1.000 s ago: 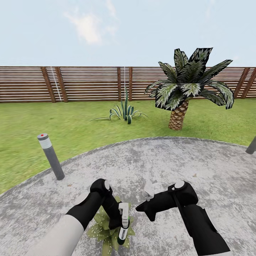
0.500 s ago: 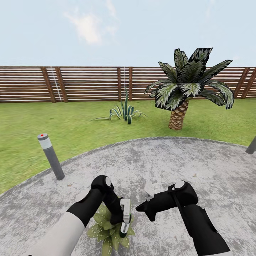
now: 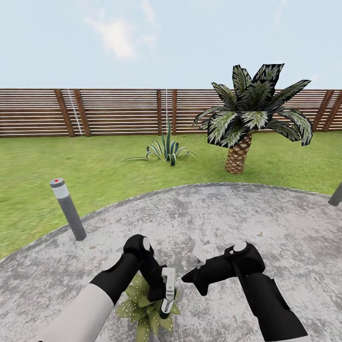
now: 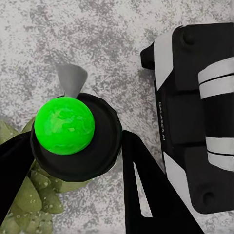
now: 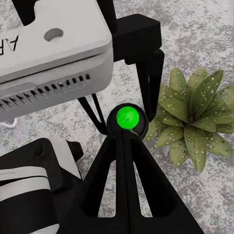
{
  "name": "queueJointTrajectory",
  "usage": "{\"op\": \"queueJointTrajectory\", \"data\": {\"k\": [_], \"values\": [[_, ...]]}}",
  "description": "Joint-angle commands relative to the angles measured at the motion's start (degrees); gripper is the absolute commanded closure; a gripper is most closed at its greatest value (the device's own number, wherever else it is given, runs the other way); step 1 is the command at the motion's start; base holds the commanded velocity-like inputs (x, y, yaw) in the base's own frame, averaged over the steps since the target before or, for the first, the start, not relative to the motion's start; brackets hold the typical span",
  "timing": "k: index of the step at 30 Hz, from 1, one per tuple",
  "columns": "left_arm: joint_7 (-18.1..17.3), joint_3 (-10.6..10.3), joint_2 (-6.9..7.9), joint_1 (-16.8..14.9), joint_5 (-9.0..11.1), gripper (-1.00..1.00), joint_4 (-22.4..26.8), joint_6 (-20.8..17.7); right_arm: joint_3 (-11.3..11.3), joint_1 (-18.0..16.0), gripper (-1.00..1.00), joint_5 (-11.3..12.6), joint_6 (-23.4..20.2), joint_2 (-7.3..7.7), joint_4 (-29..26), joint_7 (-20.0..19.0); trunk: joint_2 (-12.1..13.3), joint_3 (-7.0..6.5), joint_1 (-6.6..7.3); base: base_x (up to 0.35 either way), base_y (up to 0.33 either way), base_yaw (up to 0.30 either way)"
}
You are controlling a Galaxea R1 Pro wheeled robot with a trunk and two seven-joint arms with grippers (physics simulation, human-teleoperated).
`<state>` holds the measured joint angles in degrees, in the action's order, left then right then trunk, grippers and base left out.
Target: Pick up the pesticide atomizer in the garden and spray insectifuge to fully cover both potted plants in the garden.
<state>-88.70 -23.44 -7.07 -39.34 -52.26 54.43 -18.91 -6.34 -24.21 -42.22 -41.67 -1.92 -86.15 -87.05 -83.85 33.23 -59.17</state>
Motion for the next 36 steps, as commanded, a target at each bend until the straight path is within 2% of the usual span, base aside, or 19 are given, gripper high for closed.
{"op": "queueJointTrajectory", "data": {"k": [1,13,17,24,28,36], "values": [[-0.4,0.0,-0.01,0.0,-0.3,1.00,0.1,-0.6,0.0,0.0,1.00,-0.5,-0.6,-0.02,-0.1,-0.5,0.0,0.06,0.00,0.000,0.000,0.000],[-0.5,-0.2,-0.04,0.0,-0.3,1.00,1.7,-0.6,0.0,0.0,1.00,-0.5,-0.6,-0.01,-0.1,-0.5,0.0,0.06,0.00,0.000,0.000,0.000],[-0.5,-1.3,-0.04,0.0,-0.3,1.00,2.2,-0.6,0.0,0.0,1.00,-0.5,-0.6,-0.01,-0.1,-0.5,0.0,0.06,0.00,0.000,0.000,0.000],[-0.5,-1.9,-0.04,0.0,-0.3,1.00,2.3,-0.6,0.0,0.0,1.00,-0.5,-0.6,-0.01,-0.1,-0.5,0.0,0.06,0.00,0.000,0.000,0.000],[-0.5,-3.3,-0.04,0.0,-0.2,1.00,2.8,-0.6,0.1,0.0,1.00,-0.5,-0.6,-0.01,-0.1,-0.5,0.0,0.06,0.00,0.000,0.000,0.000],[-0.6,-3.6,-0.29,0.0,-0.1,1.00,4.2,-0.6,0.1,0.0,1.00,-0.5,-0.6,0.02,-0.1,-0.4,0.0,0.06,0.00,0.000,0.000,0.000]]}}
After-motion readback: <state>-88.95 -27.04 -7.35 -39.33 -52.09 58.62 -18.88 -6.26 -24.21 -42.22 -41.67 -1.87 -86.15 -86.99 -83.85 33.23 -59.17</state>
